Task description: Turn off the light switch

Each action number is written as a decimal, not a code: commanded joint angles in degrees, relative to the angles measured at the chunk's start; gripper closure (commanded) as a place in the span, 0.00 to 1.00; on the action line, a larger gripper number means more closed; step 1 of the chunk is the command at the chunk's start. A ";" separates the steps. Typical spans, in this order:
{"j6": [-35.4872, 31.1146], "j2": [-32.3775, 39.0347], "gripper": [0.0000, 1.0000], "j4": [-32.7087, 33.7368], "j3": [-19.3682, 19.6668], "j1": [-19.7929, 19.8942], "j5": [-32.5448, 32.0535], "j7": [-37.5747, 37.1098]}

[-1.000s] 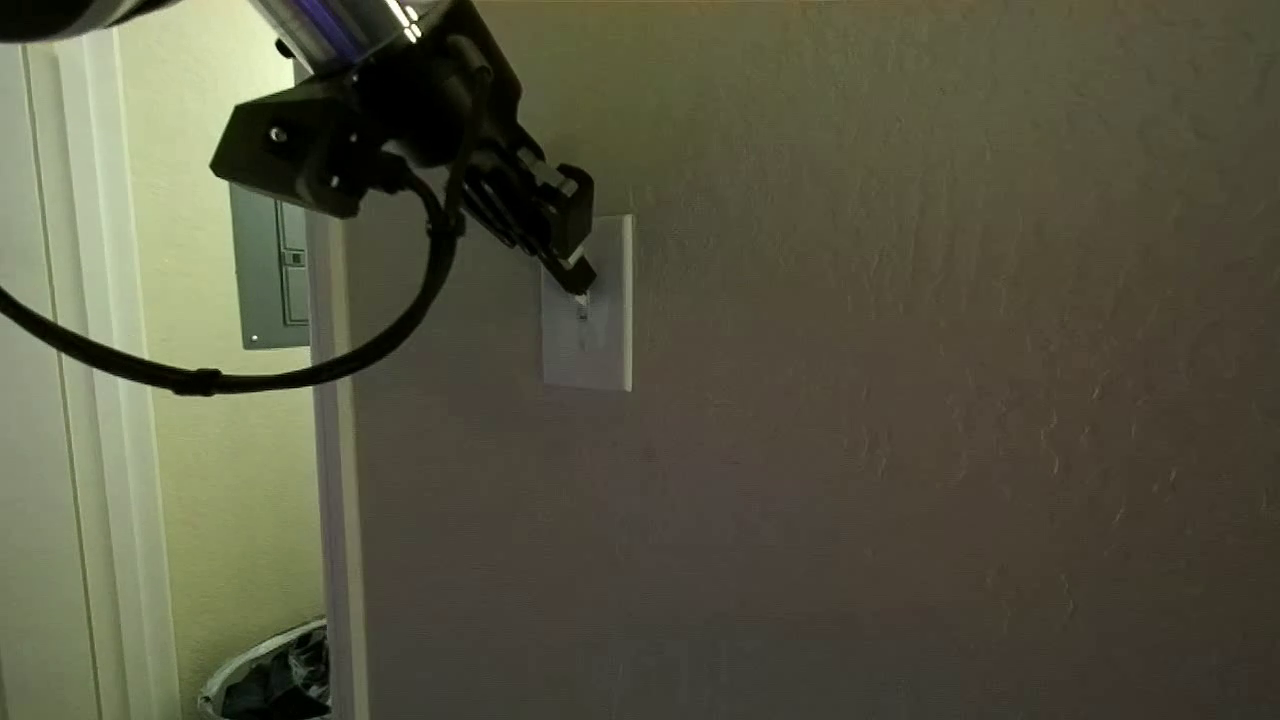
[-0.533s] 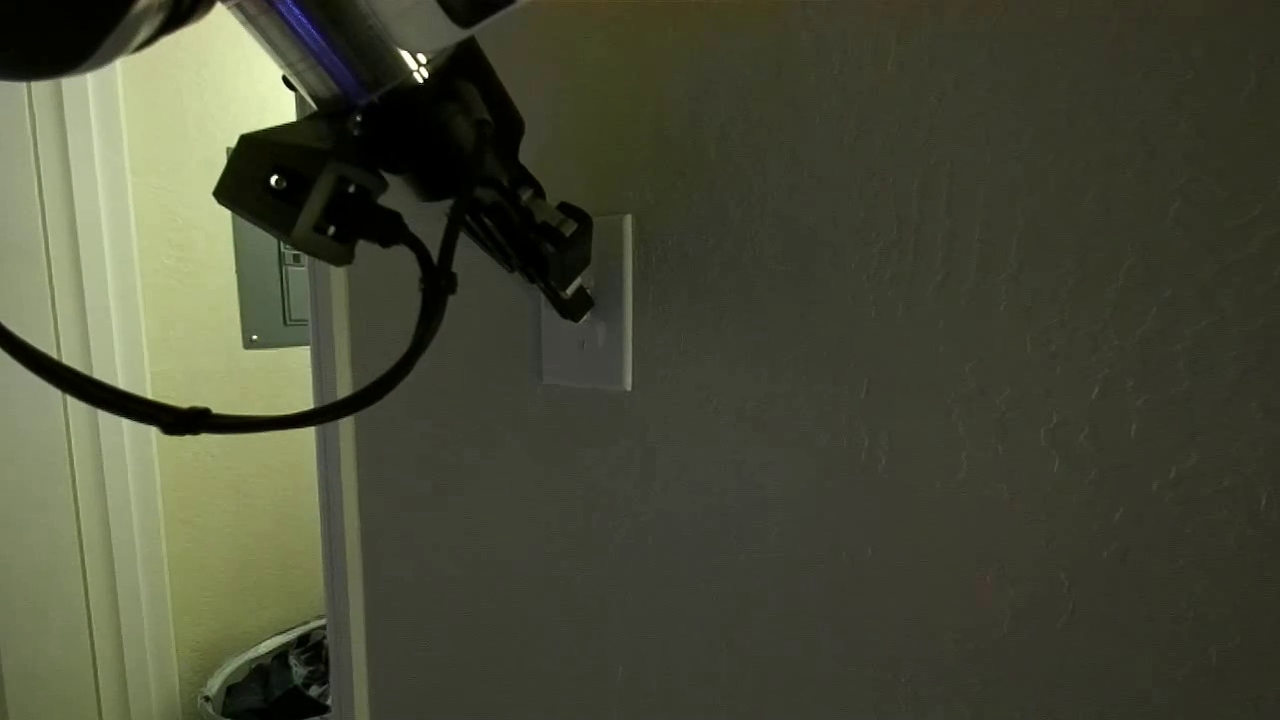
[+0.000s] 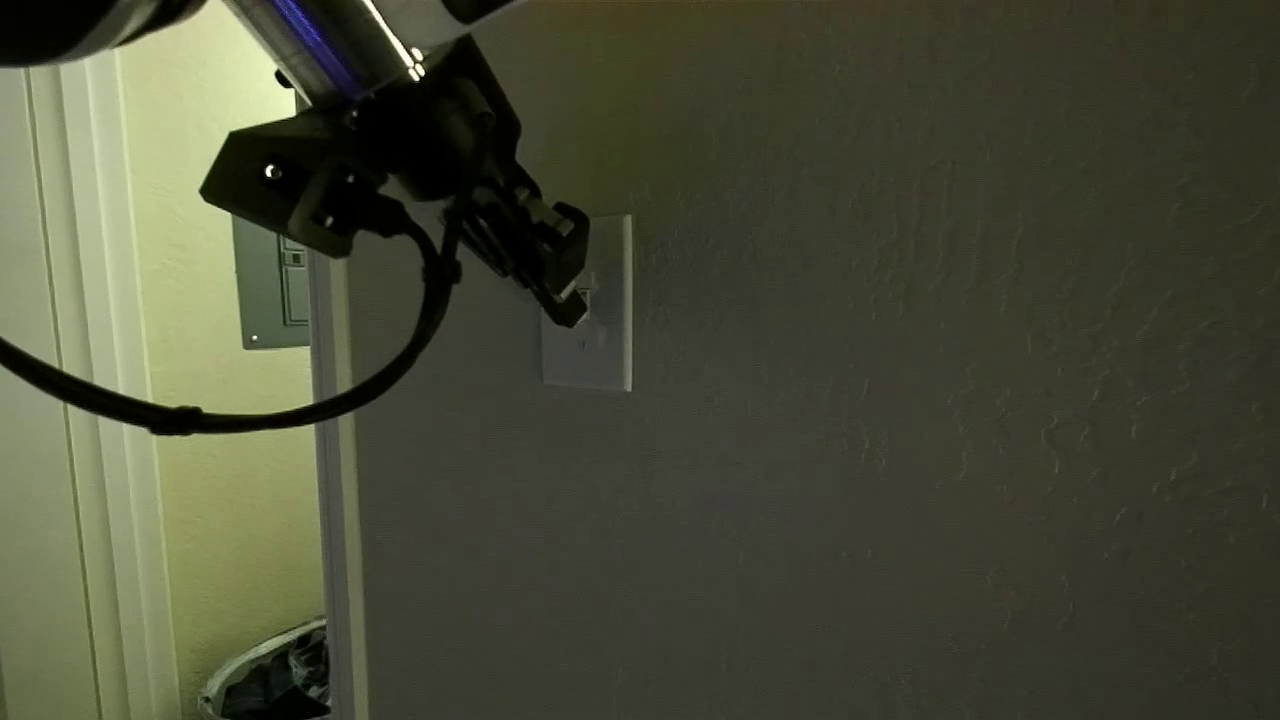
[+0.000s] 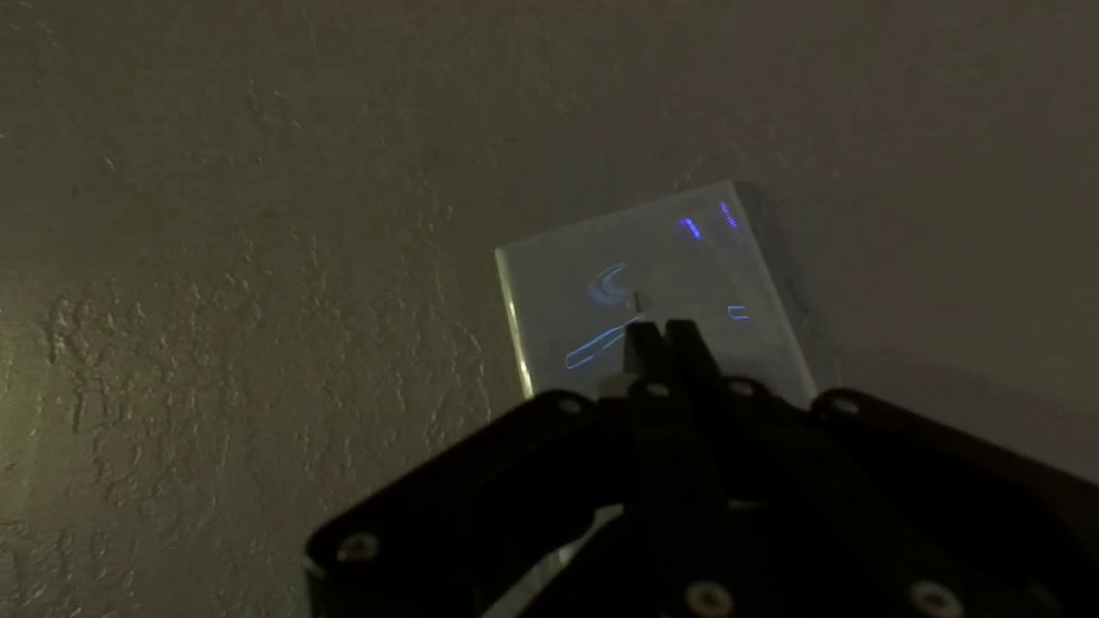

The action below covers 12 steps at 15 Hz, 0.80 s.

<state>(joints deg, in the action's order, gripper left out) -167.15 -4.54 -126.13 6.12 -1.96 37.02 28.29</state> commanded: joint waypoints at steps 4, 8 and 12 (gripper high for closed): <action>8.08 -7.74 0.94 -6.22 0.07 2.69 -9.54 -2.02; 19.98 -10.28 0.94 -6.57 1.89 3.16 -12.71 -3.71; 33.19 -10.14 0.94 -5.04 3.23 4.16 -15.08 -5.84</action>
<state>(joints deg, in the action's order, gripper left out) -141.52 -12.82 -130.51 8.34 1.57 24.86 25.59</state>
